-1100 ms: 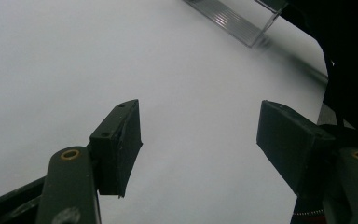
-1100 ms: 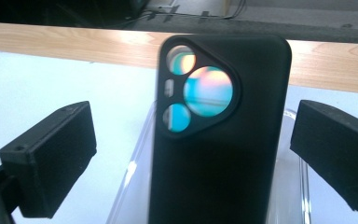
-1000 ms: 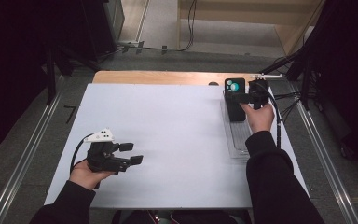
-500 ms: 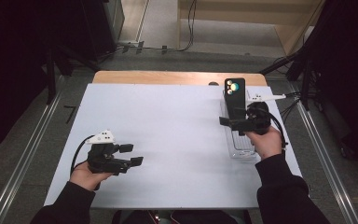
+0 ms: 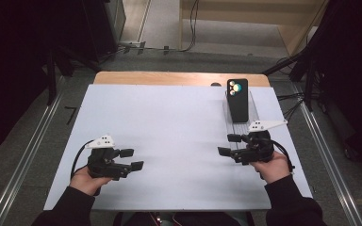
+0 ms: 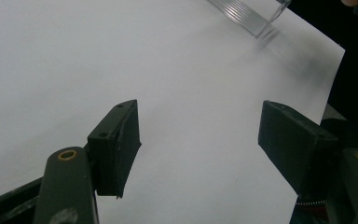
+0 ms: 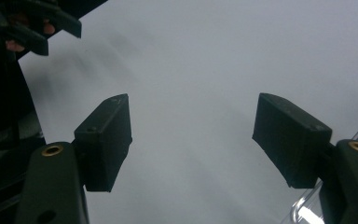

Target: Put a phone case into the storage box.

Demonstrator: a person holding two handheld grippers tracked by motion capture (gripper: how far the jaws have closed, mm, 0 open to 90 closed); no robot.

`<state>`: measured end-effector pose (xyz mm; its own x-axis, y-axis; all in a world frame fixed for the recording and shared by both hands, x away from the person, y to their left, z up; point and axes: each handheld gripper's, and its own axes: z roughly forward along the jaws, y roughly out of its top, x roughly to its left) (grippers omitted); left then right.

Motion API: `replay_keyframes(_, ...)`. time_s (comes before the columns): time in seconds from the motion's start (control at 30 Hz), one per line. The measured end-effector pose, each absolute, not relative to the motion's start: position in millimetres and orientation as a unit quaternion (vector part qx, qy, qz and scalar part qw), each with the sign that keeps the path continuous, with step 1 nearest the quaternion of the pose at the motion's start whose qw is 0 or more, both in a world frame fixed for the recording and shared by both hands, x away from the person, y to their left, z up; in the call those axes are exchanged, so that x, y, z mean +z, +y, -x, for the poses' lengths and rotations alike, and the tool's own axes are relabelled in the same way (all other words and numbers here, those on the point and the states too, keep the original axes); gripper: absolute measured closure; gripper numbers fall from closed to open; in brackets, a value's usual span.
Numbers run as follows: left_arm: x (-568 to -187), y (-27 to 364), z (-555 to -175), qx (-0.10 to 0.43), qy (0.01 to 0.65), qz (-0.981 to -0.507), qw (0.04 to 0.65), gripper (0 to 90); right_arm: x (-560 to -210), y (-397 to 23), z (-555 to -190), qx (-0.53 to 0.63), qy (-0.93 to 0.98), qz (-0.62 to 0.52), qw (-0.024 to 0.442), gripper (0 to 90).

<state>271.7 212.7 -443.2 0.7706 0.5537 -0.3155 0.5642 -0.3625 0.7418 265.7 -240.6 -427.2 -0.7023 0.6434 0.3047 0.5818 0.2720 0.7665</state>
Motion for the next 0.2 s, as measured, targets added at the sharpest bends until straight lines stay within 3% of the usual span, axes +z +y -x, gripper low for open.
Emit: replay_keyframes(0.2, -443.4, 214.0, -271.4, -0.004, 0.340, -0.825, 0.452, 29.7, -432.1, -237.4, -258.4, 0.461, 0.802, -0.378, 0.023, 27.3)
